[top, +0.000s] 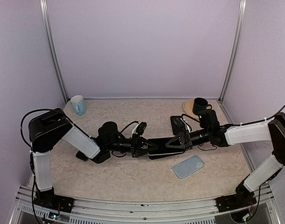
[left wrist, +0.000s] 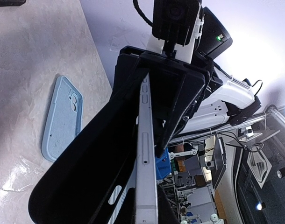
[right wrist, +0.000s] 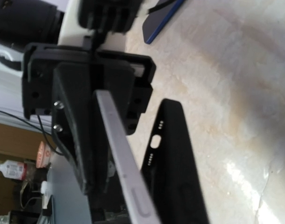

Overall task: Put the phone into the phone case
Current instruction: Install the phone on the phone case.

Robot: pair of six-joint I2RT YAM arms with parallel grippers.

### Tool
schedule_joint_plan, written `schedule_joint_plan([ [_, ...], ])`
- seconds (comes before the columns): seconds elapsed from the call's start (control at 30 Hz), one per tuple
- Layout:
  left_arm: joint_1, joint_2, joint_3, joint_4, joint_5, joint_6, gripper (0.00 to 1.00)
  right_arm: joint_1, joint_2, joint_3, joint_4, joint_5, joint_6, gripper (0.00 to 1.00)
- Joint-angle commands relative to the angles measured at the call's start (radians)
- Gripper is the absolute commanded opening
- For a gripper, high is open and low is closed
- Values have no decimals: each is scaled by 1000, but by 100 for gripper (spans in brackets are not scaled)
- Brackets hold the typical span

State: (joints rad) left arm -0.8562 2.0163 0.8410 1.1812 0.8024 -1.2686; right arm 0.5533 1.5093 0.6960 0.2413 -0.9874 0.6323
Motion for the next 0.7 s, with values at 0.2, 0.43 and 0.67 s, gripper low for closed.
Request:
schedule_joint_plan([
  [0.2,3,-51,-4,35,-16,26,0,17,-11,-1,16,-62,-23,27],
  [0.43,5,-56,-5,31,-16,26,0,17,-29,-10,56,-105,-5,13],
  [0.67,11,-64,-8,22,-18,27,13,17,-35,-14,82,-126,7,0],
])
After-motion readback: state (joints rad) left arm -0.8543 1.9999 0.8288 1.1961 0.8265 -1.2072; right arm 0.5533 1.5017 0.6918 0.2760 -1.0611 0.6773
